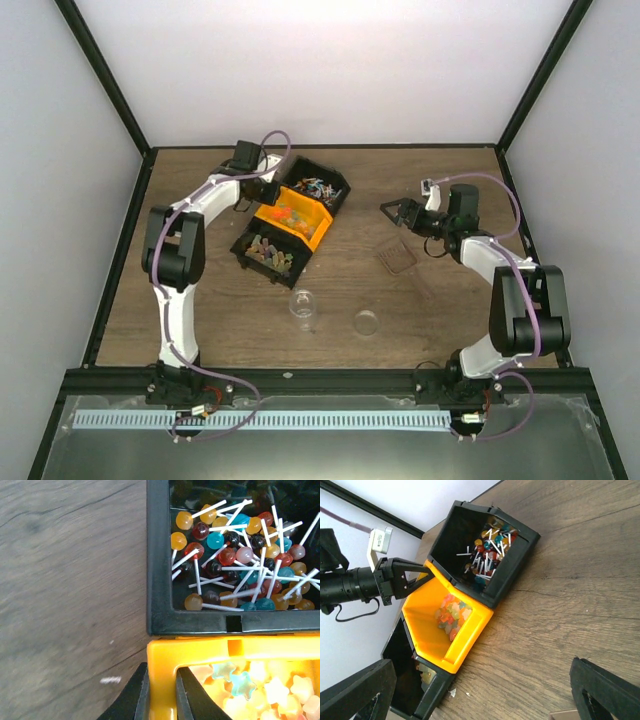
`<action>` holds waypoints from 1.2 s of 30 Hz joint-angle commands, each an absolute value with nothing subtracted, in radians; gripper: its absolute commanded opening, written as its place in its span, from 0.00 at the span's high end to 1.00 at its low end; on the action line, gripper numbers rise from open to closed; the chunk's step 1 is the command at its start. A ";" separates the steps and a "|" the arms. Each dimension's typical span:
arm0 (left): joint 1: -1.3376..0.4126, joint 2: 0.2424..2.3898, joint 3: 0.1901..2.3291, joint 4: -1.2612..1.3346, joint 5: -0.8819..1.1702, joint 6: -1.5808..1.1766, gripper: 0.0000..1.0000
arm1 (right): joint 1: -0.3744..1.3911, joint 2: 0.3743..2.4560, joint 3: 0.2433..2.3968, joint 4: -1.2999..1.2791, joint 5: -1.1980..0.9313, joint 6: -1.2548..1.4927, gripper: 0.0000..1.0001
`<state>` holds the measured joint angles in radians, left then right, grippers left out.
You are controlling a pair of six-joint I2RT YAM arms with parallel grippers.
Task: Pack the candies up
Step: Adjust the storage box at the center of the board.
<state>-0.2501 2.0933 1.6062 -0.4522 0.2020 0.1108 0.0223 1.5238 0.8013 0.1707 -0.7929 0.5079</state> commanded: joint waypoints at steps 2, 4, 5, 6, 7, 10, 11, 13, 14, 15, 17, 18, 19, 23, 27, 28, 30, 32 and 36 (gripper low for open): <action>-0.247 2.178 1.752 -0.505 0.443 0.412 0.90 | 0.025 1.505 0.805 0.138 -0.778 0.496 0.03; -0.247 2.205 1.780 -0.534 0.508 0.496 0.90 | 0.025 1.495 0.814 0.095 -0.731 0.482 0.04; -0.247 2.220 1.795 -0.543 0.516 0.512 0.90 | 0.025 1.487 0.822 0.058 -0.689 0.469 0.05; -0.247 2.236 1.813 -0.556 0.510 0.519 0.90 | 0.025 1.477 0.832 0.017 -0.643 0.453 0.06; -0.247 2.256 1.835 -0.576 0.502 0.530 0.89 | 0.025 1.468 0.843 -0.040 -0.567 0.435 0.07; -0.247 2.302 1.888 -0.623 0.480 0.532 0.85 | 0.025 1.420 0.842 -0.107 -0.410 0.411 0.08; -0.247 2.310 1.890 -0.621 0.476 0.528 0.83 | 0.025 1.401 0.832 -0.111 -0.378 0.416 0.09; -0.247 2.315 1.880 -0.603 0.480 0.518 0.77 | 0.023 1.363 0.800 -0.106 -0.341 0.459 0.14; -0.247 2.314 1.870 -0.594 0.483 0.513 0.73 | 0.023 1.336 0.782 -0.097 -0.335 0.485 0.15; -0.247 2.311 1.862 -0.586 0.488 0.508 0.64 | 0.023 1.315 0.759 -0.090 -0.335 0.511 0.15; -0.247 2.301 1.838 -0.558 0.505 0.496 0.52 | 0.023 1.271 0.711 -0.080 -0.332 0.551 0.13; -0.247 2.295 1.824 -0.540 0.514 0.488 0.47 | 0.023 1.249 0.691 -0.083 -0.320 0.566 0.12; -0.247 2.287 1.813 -0.519 0.522 0.476 0.43 | 0.023 1.228 0.666 -0.090 -0.308 0.581 0.11; -0.247 2.252 1.757 -0.426 0.557 0.426 0.33 | 0.019 1.119 0.577 -0.154 -0.264 0.677 0.11; -0.247 2.199 1.713 -0.344 0.553 0.357 0.22 | 0.017 0.881 0.390 -0.069 -0.328 0.860 0.14; -0.247 2.182 1.702 -0.322 0.554 0.344 0.18 | 0.017 0.826 0.351 -0.055 -0.336 0.907 0.15; -0.248 2.149 1.685 -0.283 0.559 0.314 0.04 | 0.017 0.748 0.297 -0.051 -0.339 0.998 0.16; -0.248 2.119 1.681 -0.281 0.586 0.311 0.00 | 0.014 0.718 0.265 -0.072 -0.340 1.028 0.17; -0.248 2.043 1.656 -0.254 0.543 0.278 0.00 | 0.011 0.746 0.239 -0.093 -0.386 1.037 0.21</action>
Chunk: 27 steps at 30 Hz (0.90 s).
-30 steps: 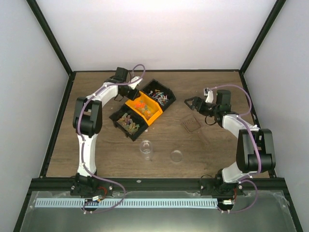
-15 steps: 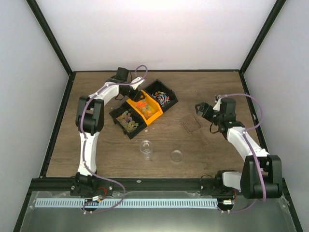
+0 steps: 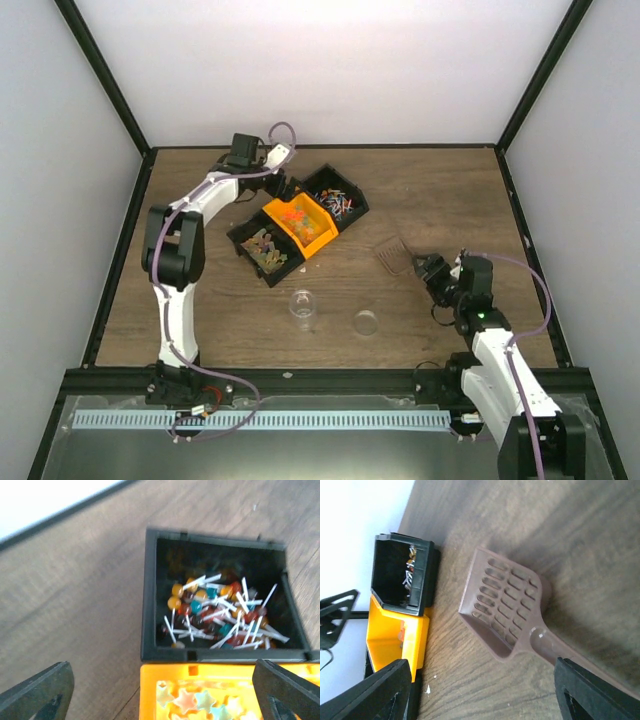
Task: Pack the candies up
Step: Adjust the storage box at the center of the board, then pick up the spatula from the center of the board.
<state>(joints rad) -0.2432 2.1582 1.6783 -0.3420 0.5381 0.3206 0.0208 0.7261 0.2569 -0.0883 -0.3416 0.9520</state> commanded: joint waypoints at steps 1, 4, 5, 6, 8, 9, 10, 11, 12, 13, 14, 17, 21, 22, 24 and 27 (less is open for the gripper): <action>-0.248 2.011 1.628 -0.225 0.524 0.259 0.04 | 0.011 0.749 0.229 -0.080 -0.403 1.042 0.25; -0.259 1.899 1.525 -0.101 0.510 0.189 0.16 | 0.009 0.737 0.197 -0.049 -0.414 1.057 0.38; -0.272 1.868 1.487 -0.057 0.517 0.158 0.19 | 0.008 0.729 0.192 -0.047 -0.410 1.061 0.41; -0.297 1.844 1.478 -0.027 0.521 0.118 0.21 | 0.007 0.720 0.187 -0.047 -0.404 1.062 0.45; -0.380 1.860 1.522 -0.073 0.535 0.120 0.22 | 0.007 0.702 0.186 -0.047 -0.401 1.067 0.55; -0.428 1.882 1.557 -0.109 0.540 0.126 0.22 | 0.006 0.689 0.188 -0.044 -0.404 1.070 0.57; -0.473 1.912 1.593 -0.131 0.554 0.128 0.22 | 0.006 0.677 0.190 -0.042 -0.405 1.075 0.60; -0.512 1.947 1.623 -0.139 0.582 0.118 0.22 | 0.006 0.666 0.193 -0.043 -0.402 1.082 0.63; -0.542 1.987 1.655 -0.140 0.612 0.100 0.23 | 0.006 0.656 0.196 -0.049 -0.398 1.087 0.65; -0.566 2.034 1.692 -0.142 0.647 0.082 0.25 | 0.006 0.646 0.198 -0.056 -0.391 1.092 0.66; -0.587 2.079 1.732 -0.149 0.671 0.063 0.26 | 0.005 0.633 0.198 -0.065 -0.387 1.093 0.67; -0.641 2.211 1.850 -0.205 0.691 0.058 0.28 | 0.006 0.605 0.209 -0.112 -0.369 1.046 0.66; -0.720 2.346 1.967 -0.308 0.678 0.102 0.28 | 0.006 0.546 0.244 -0.217 -0.276 0.972 0.61; -0.728 2.373 1.981 -0.307 0.691 0.085 0.28 | 0.006 0.535 0.250 -0.230 -0.264 0.959 0.60; -0.734 2.423 2.009 -0.295 0.714 0.049 0.28 | 0.006 0.523 0.254 -0.239 -0.260 0.947 0.59; -0.734 2.491 2.038 -0.288 0.741 0.012 0.35 | 0.006 0.532 0.245 -0.224 -0.287 0.945 0.55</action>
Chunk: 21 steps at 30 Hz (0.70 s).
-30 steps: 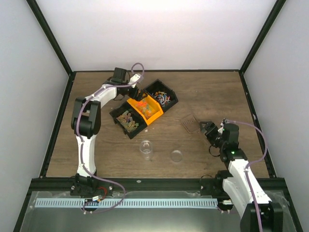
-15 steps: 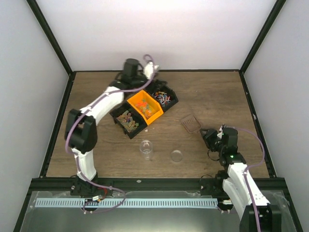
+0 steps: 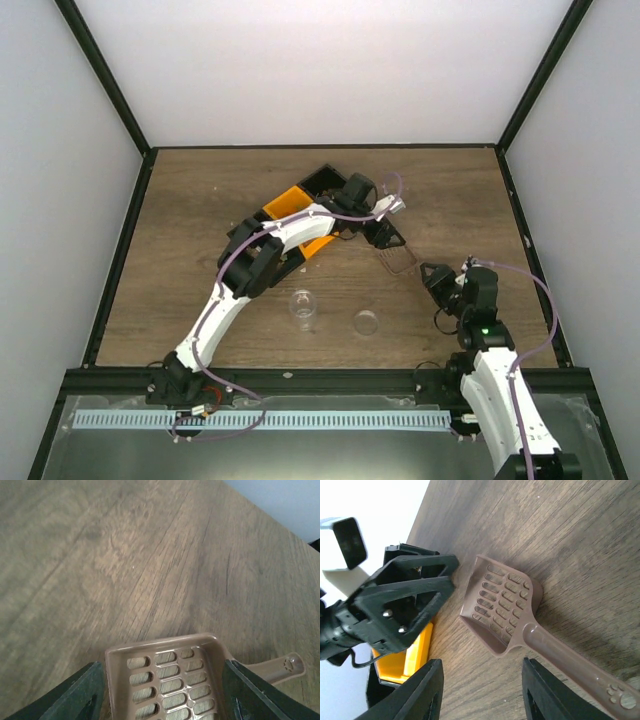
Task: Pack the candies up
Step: Pick up the spatula from the center of the board.
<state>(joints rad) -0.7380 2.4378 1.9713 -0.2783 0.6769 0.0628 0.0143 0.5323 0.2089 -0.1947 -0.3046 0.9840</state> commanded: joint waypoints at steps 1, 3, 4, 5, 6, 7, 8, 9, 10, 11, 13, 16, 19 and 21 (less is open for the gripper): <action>-0.734 2.505 2.045 -0.291 0.755 0.007 0.38 | 0.005 0.539 0.237 -0.215 -0.298 0.945 0.54; -0.735 2.522 2.045 -0.296 0.779 0.007 0.40 | 0.006 0.554 0.220 -0.195 -0.313 0.946 0.51; -0.735 2.525 2.042 -0.303 0.779 0.011 0.40 | 0.006 0.561 0.211 -0.185 -0.319 0.945 0.50; -0.737 2.527 2.040 -0.312 0.774 0.018 0.40 | 0.006 0.566 0.202 -0.174 -0.322 0.949 0.49; -0.737 2.530 2.039 -0.322 0.761 0.023 0.40 | 0.006 0.571 0.194 -0.166 -0.325 0.953 0.49; -0.737 2.533 2.038 -0.330 0.744 0.025 0.40 | 0.006 0.574 0.188 -0.155 -0.329 0.954 0.48; -0.738 2.536 2.038 -0.340 0.730 0.030 0.40 | 0.005 0.575 0.181 -0.142 -0.331 0.958 0.48; -0.737 2.540 2.041 -0.352 0.719 0.035 0.40 | 0.006 0.578 0.179 -0.136 -0.334 0.960 0.48; -0.737 2.543 2.041 -0.359 0.710 0.039 0.40 | 0.006 0.580 0.178 -0.132 -0.333 0.960 0.47; -0.736 2.548 2.042 -0.368 0.703 0.043 0.40 | 0.006 0.583 0.179 -0.133 -0.330 0.958 0.47; -0.737 2.555 2.042 -0.384 0.697 0.050 0.40 | 0.006 0.585 0.181 -0.133 -0.324 0.956 0.46; -0.735 2.560 2.038 -0.406 0.668 0.061 0.40 | 0.006 0.584 0.185 -0.140 -0.323 0.946 0.42; -0.730 2.540 2.007 -0.372 0.631 0.036 0.40 | 0.006 0.583 0.185 -0.143 -0.322 0.943 0.41; -0.730 2.530 2.008 -0.367 0.574 0.025 0.40 | 0.006 0.584 0.183 -0.142 -0.324 0.943 0.41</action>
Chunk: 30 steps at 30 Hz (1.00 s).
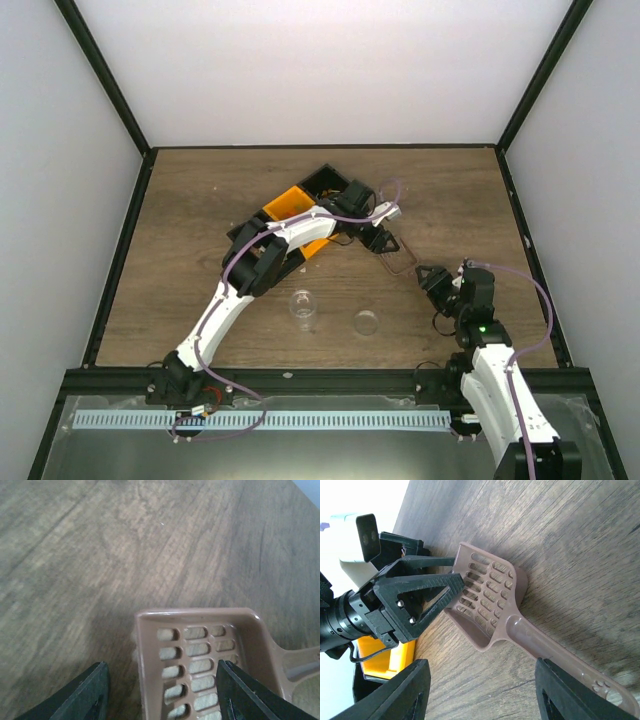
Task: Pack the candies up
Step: Pick up the spatula from the center of the board.
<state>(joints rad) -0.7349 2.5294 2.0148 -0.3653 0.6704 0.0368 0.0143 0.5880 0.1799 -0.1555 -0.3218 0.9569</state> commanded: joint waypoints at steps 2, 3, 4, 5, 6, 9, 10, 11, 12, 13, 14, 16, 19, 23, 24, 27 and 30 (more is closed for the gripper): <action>-0.729 2.518 2.003 -0.356 0.556 0.026 0.38 | 0.006 0.583 0.176 -0.137 -0.327 0.946 0.41; -0.730 2.503 1.993 -0.343 0.564 0.026 0.37 | 0.006 0.583 0.173 -0.133 -0.329 0.946 0.41; -0.730 2.488 1.979 -0.324 0.577 0.022 0.36 | 0.007 0.583 0.171 -0.130 -0.331 0.946 0.41; -0.730 2.473 1.962 -0.301 0.590 0.013 0.36 | 0.006 0.583 0.169 -0.130 -0.331 0.946 0.41; -0.727 2.454 1.948 -0.281 0.601 0.004 0.36 | 0.006 0.584 0.169 -0.130 -0.331 0.946 0.41; -0.716 2.415 1.931 -0.246 0.640 -0.026 0.45 | 0.006 0.584 0.169 -0.130 -0.334 0.937 0.39; -0.712 2.407 1.936 -0.246 0.655 -0.034 0.54 | 0.006 0.583 0.170 -0.133 -0.335 0.934 0.38; -0.707 2.397 1.937 -0.247 0.672 -0.045 0.64 | 0.006 0.583 0.170 -0.136 -0.332 0.933 0.38; -0.703 2.390 1.938 -0.247 0.700 -0.049 0.68 | 0.006 0.582 0.170 -0.138 -0.331 0.933 0.38; -0.701 2.383 1.938 -0.249 0.719 -0.049 0.70 | 0.006 0.581 0.170 -0.138 -0.330 0.933 0.37; -0.701 2.374 1.936 -0.254 0.734 -0.047 0.71 | 0.006 0.580 0.168 -0.137 -0.330 0.935 0.37; -0.702 2.364 1.931 -0.256 0.757 -0.043 0.72 | 0.006 0.581 0.162 -0.124 -0.335 0.937 0.37; -0.705 2.364 1.930 -0.282 0.804 -0.016 0.77 | 0.005 0.585 0.157 -0.115 -0.345 0.944 0.36; -0.710 2.392 1.933 -0.336 0.833 0.017 0.78 | 0.006 0.583 0.162 -0.116 -0.346 0.946 0.35; -0.711 2.401 1.934 -0.352 0.826 0.019 0.78 | 0.006 0.581 0.163 -0.116 -0.348 0.946 0.35; -0.711 2.429 1.937 -0.397 0.822 0.042 0.78 | 0.007 0.581 0.169 -0.119 -0.349 0.945 0.35; -0.711 2.448 1.935 -0.414 0.837 0.055 0.78 | 0.005 0.581 0.163 -0.117 -0.349 0.945 0.35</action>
<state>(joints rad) -0.7086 2.3932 1.9350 -0.3584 0.7967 0.0128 0.0143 0.5880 0.1616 -0.1276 -0.3412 0.9508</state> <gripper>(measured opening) 0.224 0.651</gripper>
